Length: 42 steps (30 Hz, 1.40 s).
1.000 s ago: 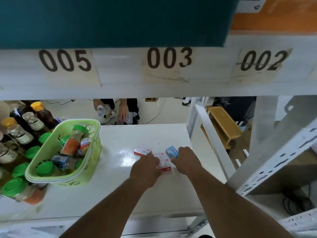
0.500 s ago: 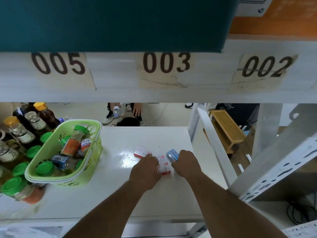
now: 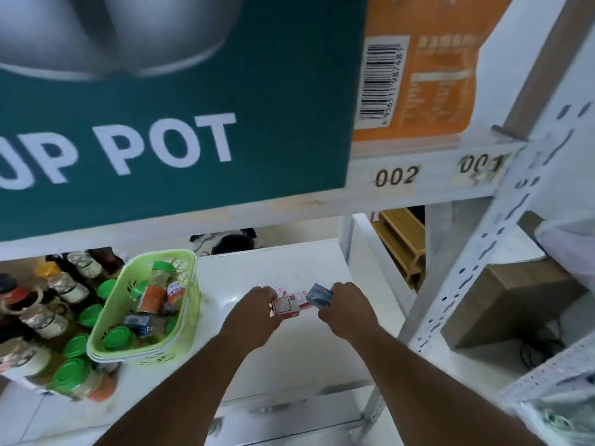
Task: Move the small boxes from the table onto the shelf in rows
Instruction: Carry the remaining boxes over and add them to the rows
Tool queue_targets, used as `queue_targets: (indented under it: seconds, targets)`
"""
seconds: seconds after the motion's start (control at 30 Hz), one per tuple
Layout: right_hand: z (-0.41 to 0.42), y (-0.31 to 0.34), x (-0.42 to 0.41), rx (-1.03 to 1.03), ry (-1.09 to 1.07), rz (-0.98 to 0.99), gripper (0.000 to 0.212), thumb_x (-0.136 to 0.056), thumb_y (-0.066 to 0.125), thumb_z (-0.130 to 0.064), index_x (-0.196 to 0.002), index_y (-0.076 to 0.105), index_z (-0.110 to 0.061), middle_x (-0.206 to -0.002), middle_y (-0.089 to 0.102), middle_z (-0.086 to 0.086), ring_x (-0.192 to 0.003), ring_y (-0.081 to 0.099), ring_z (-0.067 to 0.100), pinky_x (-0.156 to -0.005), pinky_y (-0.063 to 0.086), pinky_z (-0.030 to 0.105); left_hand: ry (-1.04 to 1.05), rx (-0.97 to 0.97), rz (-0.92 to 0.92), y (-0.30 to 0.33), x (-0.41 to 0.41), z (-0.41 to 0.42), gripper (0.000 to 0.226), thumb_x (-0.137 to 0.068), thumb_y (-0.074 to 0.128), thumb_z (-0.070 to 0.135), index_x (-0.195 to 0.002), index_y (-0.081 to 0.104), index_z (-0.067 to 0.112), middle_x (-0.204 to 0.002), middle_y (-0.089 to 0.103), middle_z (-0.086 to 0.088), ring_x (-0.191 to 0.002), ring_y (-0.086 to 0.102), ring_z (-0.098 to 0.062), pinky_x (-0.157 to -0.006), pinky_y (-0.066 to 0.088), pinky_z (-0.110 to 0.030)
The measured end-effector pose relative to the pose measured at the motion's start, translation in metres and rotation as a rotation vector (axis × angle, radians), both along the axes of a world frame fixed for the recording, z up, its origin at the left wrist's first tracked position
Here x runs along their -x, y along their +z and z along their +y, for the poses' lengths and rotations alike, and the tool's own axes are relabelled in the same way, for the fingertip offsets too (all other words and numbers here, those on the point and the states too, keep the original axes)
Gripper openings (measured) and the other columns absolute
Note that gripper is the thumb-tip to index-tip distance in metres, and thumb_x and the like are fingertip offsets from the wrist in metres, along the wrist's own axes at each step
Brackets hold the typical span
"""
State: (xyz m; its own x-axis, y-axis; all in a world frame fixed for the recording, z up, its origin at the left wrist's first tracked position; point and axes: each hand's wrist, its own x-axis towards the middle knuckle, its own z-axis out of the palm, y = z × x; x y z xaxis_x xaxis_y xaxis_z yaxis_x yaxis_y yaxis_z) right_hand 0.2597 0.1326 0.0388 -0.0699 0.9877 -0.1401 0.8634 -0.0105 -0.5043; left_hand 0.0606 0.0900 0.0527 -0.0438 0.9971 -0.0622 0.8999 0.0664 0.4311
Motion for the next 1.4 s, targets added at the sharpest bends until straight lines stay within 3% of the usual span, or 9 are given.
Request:
queue_targets:
  seconds: [0.17, 0.3, 0.5, 0.6, 0.7, 0.77, 0.93, 1.13, 1.4]
  targets:
    - [-0.062, 0.024, -0.003, 0.014, -0.122, 0.001, 0.036, -0.084, 0.075, -0.035, -0.112, 0.065, -0.013, -0.106, 0.065, 0.005, -0.082, 0.057, 0.014, -0.074, 0.045, 0.021, -0.128, -0.003, -0.005, 0.023, 0.008, -0.028, 0.045, -0.084, 0.072, 0.033, -0.125, 0.058, 0.023, -0.127, 0.059, 0.001, -0.104, 0.061, -0.013, -0.079, 0.049, -0.017]
    - [-0.118, 0.047, -0.01, -0.004, -0.196, -0.012, 0.028, -0.083, 0.07, -0.027, -0.103, 0.065, -0.009, -0.092, 0.057, 0.006, -0.075, 0.052, 0.019, -0.053, 0.032, 0.019, -0.241, 0.01, -0.04, 0.037, 0.005, -0.059, 0.048, -0.085, 0.072, 0.033, -0.129, 0.057, 0.022, -0.128, 0.06, 0.002, -0.106, 0.063, -0.015, -0.082, 0.05, -0.02]
    - [-0.195, 0.073, -0.033, 0.004, -0.285, -0.052, 0.025, -0.084, 0.067, -0.023, -0.104, 0.069, -0.008, -0.098, 0.068, 0.01, -0.082, 0.063, 0.021, -0.066, 0.048, 0.026, -0.372, 0.013, -0.105, 0.051, -0.019, -0.098, 0.047, -0.085, 0.073, 0.03, -0.128, 0.057, 0.02, -0.123, 0.062, 0.002, -0.106, 0.062, -0.014, -0.09, 0.048, -0.024]
    - [-0.23, 0.085, -0.057, 0.02, -0.339, -0.055, 0.016, -0.083, 0.067, -0.021, -0.096, 0.066, -0.011, -0.089, 0.063, 0.005, -0.073, 0.059, 0.019, -0.053, 0.042, 0.021, -0.448, 0.007, -0.114, 0.059, -0.045, -0.117, 0.046, -0.086, 0.07, 0.03, -0.13, 0.056, 0.021, -0.123, 0.061, 0.002, -0.107, 0.061, -0.014, -0.09, 0.05, -0.027]
    - [-0.266, 0.098, -0.087, 0.023, -0.413, -0.06, 0.01, -0.082, 0.067, -0.02, -0.077, 0.057, -0.018, -0.07, 0.054, 0.0, -0.059, 0.051, 0.015, -0.046, 0.03, 0.024, -0.526, 0.012, -0.146, 0.069, -0.081, -0.137, 0.039, -0.087, 0.07, 0.028, -0.125, 0.059, 0.023, -0.116, 0.061, 0.005, -0.105, 0.062, -0.013, -0.084, 0.05, -0.025]
    - [-0.292, 0.105, -0.11, 0.015, -0.465, -0.072, 0.01, -0.08, 0.065, -0.02, -0.078, 0.056, -0.018, -0.064, 0.048, -0.003, -0.057, 0.048, 0.016, -0.045, 0.029, 0.025, -0.591, 0.015, -0.164, 0.075, -0.109, -0.15, 0.032, -0.087, 0.07, 0.028, -0.117, 0.062, 0.026, -0.111, 0.061, 0.008, -0.098, 0.063, -0.011, -0.078, 0.054, -0.026]
    - [-0.365, 0.123, -0.185, -0.02, -0.603, -0.069, 0.01, -0.074, 0.062, -0.024, -0.083, 0.06, -0.019, -0.081, 0.063, 0.003, -0.069, 0.059, 0.023, -0.054, 0.042, 0.032, -0.733, -0.013, -0.144, 0.091, -0.196, -0.187, 0.036, -0.087, 0.07, 0.026, -0.121, 0.06, 0.025, -0.116, 0.063, 0.006, -0.101, 0.062, -0.009, -0.081, 0.053, -0.026]
    - [-0.472, 0.164, -0.287, -0.068, -0.751, -0.111, 0.013, -0.078, 0.067, -0.023, -0.076, 0.055, -0.02, -0.078, 0.057, 0.0, -0.064, 0.052, 0.019, -0.051, 0.036, 0.029, -0.928, -0.041, -0.162, 0.137, -0.32, -0.251, 0.021, -0.085, 0.072, 0.033, -0.103, 0.062, 0.037, -0.1, 0.065, 0.016, -0.087, 0.063, -0.005, -0.073, 0.053, -0.027]
    - [-0.603, 0.232, -0.392, -0.17, -0.934, -0.244, 0.01, -0.077, 0.064, -0.025, -0.085, 0.066, -0.019, -0.081, 0.061, -0.001, -0.072, 0.058, 0.019, -0.056, 0.041, 0.029, -1.176, -0.048, -0.347, 0.206, -0.463, -0.334, 0.04, -0.082, 0.075, 0.023, -0.118, 0.059, 0.029, -0.106, 0.066, 0.008, -0.09, 0.062, -0.003, -0.082, 0.051, -0.025]
